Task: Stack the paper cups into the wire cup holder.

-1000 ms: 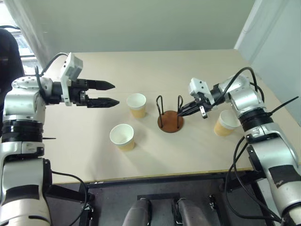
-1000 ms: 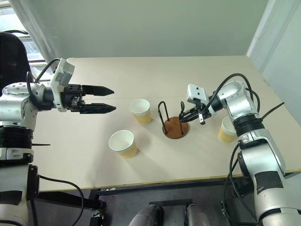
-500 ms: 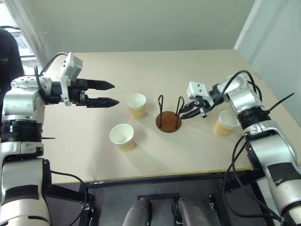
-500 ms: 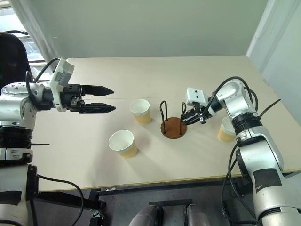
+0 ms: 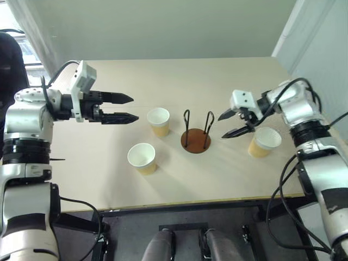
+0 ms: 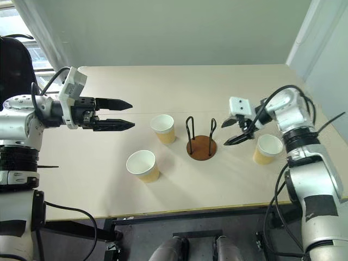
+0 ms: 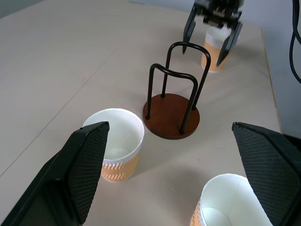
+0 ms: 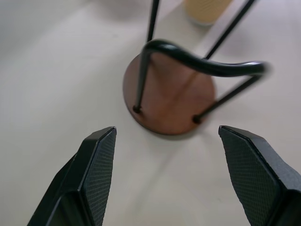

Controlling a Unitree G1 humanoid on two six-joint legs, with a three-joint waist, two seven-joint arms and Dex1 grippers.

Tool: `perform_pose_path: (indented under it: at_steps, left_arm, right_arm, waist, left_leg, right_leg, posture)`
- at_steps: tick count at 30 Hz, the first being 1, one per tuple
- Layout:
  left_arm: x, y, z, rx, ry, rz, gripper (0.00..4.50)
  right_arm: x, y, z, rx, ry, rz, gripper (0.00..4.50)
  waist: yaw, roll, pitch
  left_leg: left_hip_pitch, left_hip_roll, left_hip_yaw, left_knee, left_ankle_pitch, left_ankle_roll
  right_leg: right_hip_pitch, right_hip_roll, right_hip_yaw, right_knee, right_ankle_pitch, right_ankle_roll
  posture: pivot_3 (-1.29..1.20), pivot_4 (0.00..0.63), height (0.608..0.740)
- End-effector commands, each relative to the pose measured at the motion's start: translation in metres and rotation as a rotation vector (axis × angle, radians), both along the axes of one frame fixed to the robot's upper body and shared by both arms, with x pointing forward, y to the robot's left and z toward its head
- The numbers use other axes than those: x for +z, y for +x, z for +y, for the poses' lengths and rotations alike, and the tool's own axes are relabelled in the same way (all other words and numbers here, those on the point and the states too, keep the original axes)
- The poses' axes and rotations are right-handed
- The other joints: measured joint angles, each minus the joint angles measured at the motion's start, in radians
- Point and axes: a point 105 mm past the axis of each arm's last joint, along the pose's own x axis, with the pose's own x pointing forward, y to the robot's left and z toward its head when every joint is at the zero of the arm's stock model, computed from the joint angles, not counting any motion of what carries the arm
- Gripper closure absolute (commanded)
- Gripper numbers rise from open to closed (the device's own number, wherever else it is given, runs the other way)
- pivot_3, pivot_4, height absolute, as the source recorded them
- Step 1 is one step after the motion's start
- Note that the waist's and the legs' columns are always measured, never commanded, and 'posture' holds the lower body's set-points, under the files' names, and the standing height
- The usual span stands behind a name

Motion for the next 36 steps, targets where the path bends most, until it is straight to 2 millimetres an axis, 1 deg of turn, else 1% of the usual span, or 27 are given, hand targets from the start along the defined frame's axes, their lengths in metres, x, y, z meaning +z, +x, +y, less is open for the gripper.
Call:
perform_pose_path:
  at_steps: [1,5,7,10,12,14,18,22,28,30,33,36]
  left_arm:
    - [0.015,-0.002,-0.009,-0.050,0.015,-0.062,0.00]
    - [0.013,-0.004,-0.016,-0.110,0.048,-0.057,0.00]
    - [0.009,-0.007,-0.021,-0.154,0.092,-0.044,0.00]
    - [-0.003,-0.014,-0.026,-0.215,0.189,-0.038,0.00]
    - [-0.004,-0.014,-0.028,-0.234,0.210,-0.041,0.00]
    - [-0.002,-0.011,-0.030,-0.243,0.211,-0.043,0.00]
    - [0.000,-0.008,-0.035,-0.258,0.199,-0.046,0.00]
    - [-0.001,-0.007,-0.037,-0.268,0.194,-0.046,0.00]
    - [0.000,-0.010,-0.034,-0.264,0.185,-0.042,0.00]
    - [0.000,-0.011,-0.033,-0.262,0.185,-0.041,0.00]
    - [0.001,-0.012,-0.030,-0.255,0.180,-0.040,0.00]
    - [0.000,-0.014,-0.028,-0.253,0.178,-0.036,0.00]
  right_arm:
    - [0.035,-0.013,-0.010,-0.019,0.066,-0.052,1.01]
    - [0.041,-0.029,-0.029,-0.070,0.040,-0.042,1.01]
    - [0.043,-0.041,-0.040,-0.098,0.007,-0.040,1.01]
    - [0.039,-0.060,-0.056,-0.131,-0.061,-0.016,1.01]
    - [0.032,-0.068,-0.063,-0.140,-0.111,0.000,1.01]
    - [0.028,-0.073,-0.069,-0.148,-0.145,0.007,1.01]
    - [0.021,-0.074,-0.077,-0.153,-0.207,-0.004,1.01]
    - [0.013,-0.070,-0.078,-0.140,-0.253,-0.028,1.01]
    - [-0.007,-0.061,-0.084,-0.107,-0.362,-0.056,1.01]
    - [-0.010,-0.059,-0.087,-0.100,-0.382,-0.058,1.01]
    - [-0.018,-0.056,-0.096,-0.096,-0.434,-0.057,1.01]
    - [-0.020,-0.052,-0.102,-0.102,-0.454,-0.061,1.01]
  waist:
    - [0.001,0.000,0.000]
    - [0.001,0.000,0.000]
    - [0.002,0.000,0.000]
    - [0.002,0.000,0.000]
    - [0.001,0.000,0.000]
    - [0.001,0.000,0.000]
    - [-0.005,0.000,0.000]
    - [-0.004,0.000,0.000]
    - [-0.004,0.000,0.000]
    - [-0.004,0.000,0.000]
    - [-0.001,0.000,0.000]
    - [0.002,0.000,0.000]
  left_leg:
    - [0.000,0.000,0.000,0.000,0.000,0.000]
    - [0.000,0.000,0.000,0.000,0.000,0.000]
    - [0.000,0.000,0.000,0.000,0.000,0.000]
    - [0.000,0.000,0.000,0.000,0.000,0.000]
    - [0.000,0.000,0.000,0.000,0.000,0.000]
    - [0.000,0.000,0.000,0.000,0.000,0.000]
    - [0.000,0.000,0.000,0.003,0.001,0.002]
    - [0.000,0.000,0.000,0.006,0.002,0.004]
    - [-0.003,0.000,0.000,0.014,0.000,0.008]
    - [-0.005,-0.001,0.000,0.015,0.000,0.009]
    - [-0.005,-0.001,0.000,0.016,0.000,0.009]
    - [-0.006,-0.001,0.000,0.016,0.000,0.010]
  right_leg:
    - [0.000,0.000,0.000,0.000,0.000,0.000]
    - [0.000,0.000,0.000,0.000,0.000,0.000]
    - [0.000,0.000,0.000,0.000,0.000,0.000]
    - [0.000,0.000,0.000,-0.001,-0.001,0.001]
    - [0.000,0.000,0.000,-0.001,-0.001,0.002]
    - [0.001,0.000,0.000,-0.001,-0.002,0.003]
    - [0.003,0.001,0.001,-0.001,-0.001,0.006]
    - [0.004,0.000,0.001,-0.002,0.000,0.008]
    - [0.004,0.001,0.001,-0.002,0.002,0.011]
    - [0.004,0.000,0.002,-0.003,0.003,0.013]
    - [0.004,0.000,0.002,-0.003,0.003,0.013]
    - [0.004,0.000,0.002,-0.003,0.003,0.013]
  posture:
    - [0.00,0.150,0.740]
    - [0.00,0.150,0.740]
    - [0.00,0.150,0.740]
    - [0.00,0.150,0.740]
    - [0.00,0.150,0.740]
    - [0.00,0.150,0.740]
    - [0.00,0.150,0.740]
    - [0.00,0.150,0.740]
    - [0.00,0.150,0.740]
    - [0.00,0.150,0.740]
    - [0.00,0.150,0.740]
    - [0.00,0.150,0.740]
